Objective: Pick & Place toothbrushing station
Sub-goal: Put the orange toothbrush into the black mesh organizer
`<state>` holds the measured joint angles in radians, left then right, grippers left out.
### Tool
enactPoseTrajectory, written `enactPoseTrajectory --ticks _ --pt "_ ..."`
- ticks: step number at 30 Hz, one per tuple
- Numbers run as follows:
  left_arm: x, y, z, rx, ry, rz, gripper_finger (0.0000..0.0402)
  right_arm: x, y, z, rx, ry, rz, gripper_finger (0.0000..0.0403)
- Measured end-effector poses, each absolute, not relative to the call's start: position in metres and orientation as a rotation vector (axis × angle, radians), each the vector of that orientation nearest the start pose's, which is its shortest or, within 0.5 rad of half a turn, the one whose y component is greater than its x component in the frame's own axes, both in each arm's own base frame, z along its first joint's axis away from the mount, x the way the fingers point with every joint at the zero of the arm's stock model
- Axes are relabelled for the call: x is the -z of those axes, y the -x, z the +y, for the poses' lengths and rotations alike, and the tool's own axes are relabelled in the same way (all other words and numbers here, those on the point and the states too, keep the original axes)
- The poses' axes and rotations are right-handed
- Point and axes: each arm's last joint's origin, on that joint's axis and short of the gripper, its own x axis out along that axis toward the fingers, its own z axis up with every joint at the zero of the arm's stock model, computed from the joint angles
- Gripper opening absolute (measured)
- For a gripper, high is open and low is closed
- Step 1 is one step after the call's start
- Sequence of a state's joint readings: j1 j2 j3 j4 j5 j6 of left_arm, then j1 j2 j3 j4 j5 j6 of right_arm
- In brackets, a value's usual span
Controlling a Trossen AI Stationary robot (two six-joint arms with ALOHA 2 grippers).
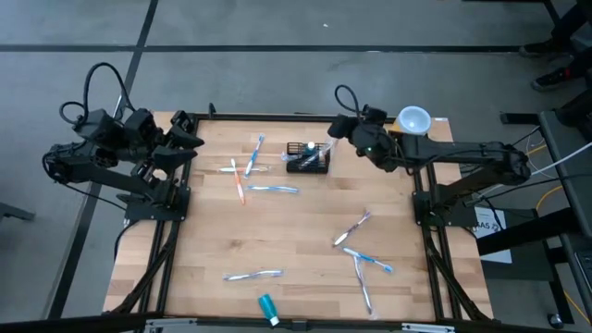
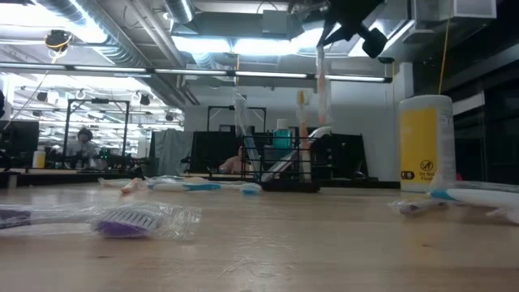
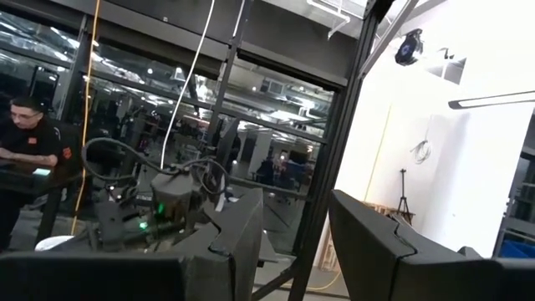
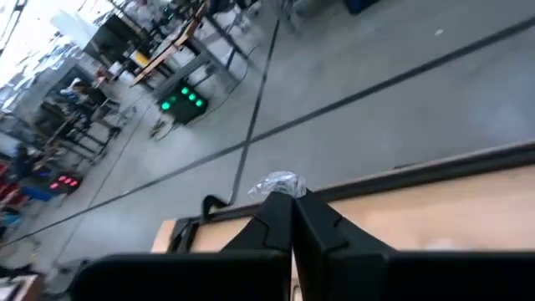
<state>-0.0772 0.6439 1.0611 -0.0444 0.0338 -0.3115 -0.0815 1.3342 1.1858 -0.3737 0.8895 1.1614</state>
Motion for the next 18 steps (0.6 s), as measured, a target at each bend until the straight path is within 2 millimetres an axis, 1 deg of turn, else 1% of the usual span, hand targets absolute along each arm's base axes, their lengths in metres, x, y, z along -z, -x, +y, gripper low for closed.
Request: enactPoseTrajectory --ticks 3,12,18 --pt "-0.452 -0.098 -0.009 0.169 0.316 -0.365 0.0134 -0.339 -0.282 -0.048 1.131 -0.814 -0.117 0.0" --pt "-0.453 -0.098 -0.008 0.169 0.315 -0.372 0.0134 -0.338 -0.282 -0.049 1.148 -0.797 -0.128 0.0" --pt "-0.453 -0.098 -0.009 0.17 0.315 -0.371 0.0134 -0.333 -0.293 -0.05 1.148 -0.798 -0.152 0.0"
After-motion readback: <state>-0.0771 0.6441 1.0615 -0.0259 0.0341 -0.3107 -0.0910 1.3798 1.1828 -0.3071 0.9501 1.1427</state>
